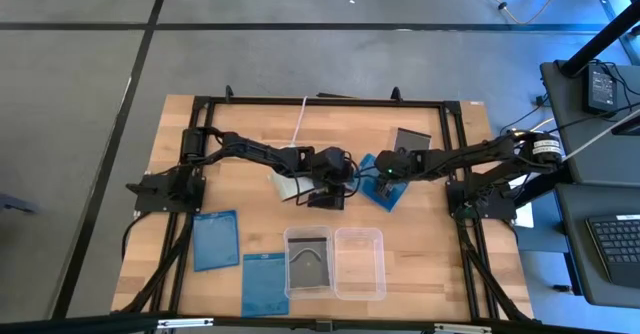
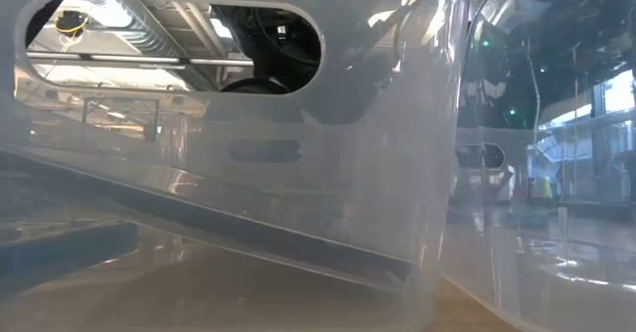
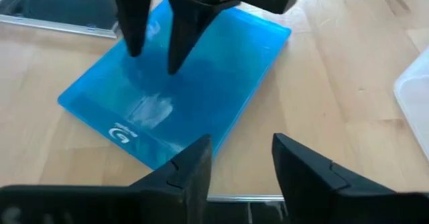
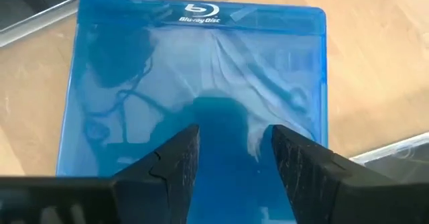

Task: Pick & place jewel cases by type
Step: Put the top right blue cd case into the right transparent bin

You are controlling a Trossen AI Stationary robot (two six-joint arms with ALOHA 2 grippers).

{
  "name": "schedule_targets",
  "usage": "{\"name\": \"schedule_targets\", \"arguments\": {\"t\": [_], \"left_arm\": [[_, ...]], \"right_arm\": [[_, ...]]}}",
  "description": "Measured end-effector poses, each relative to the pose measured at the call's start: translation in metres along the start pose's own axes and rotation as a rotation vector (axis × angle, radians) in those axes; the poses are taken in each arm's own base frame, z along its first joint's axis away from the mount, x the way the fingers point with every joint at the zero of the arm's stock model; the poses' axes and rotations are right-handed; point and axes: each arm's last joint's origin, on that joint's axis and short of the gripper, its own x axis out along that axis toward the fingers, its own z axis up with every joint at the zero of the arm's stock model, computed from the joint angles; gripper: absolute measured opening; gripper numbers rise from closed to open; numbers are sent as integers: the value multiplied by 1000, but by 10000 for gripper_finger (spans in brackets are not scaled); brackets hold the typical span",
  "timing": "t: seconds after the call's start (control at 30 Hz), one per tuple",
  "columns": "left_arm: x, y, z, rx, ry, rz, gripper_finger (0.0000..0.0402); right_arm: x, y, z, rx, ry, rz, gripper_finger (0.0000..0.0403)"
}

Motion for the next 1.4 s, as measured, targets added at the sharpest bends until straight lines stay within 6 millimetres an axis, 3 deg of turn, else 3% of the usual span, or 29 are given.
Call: {"name": "schedule_targets", "arguments": {"t": [0.13, 0.3, 0.53, 0.93, 1.13, 1.4], "left_arm": [[0, 0, 0, 1, 1, -5, 195], [0, 0, 2, 3, -25, -2, 226], [1, -3, 3, 8, -29, -14, 225], [1, -4, 4, 11, -40, -15, 224], [1, -4, 4, 28, -40, -14, 225], [1, -6, 4, 227, -22, 85, 225]], "right_arm": [[-4, 3, 8, -52, -32, 43, 193], [-5, 4, 7, 10, -6, 93, 193], [-12, -7, 8, 6, 49, 199, 193], [-12, -9, 12, 11, 11, 177, 196], [-12, -10, 12, 15, 7, 162, 250], [-12, -16, 12, -20, -36, -36, 315]]}}
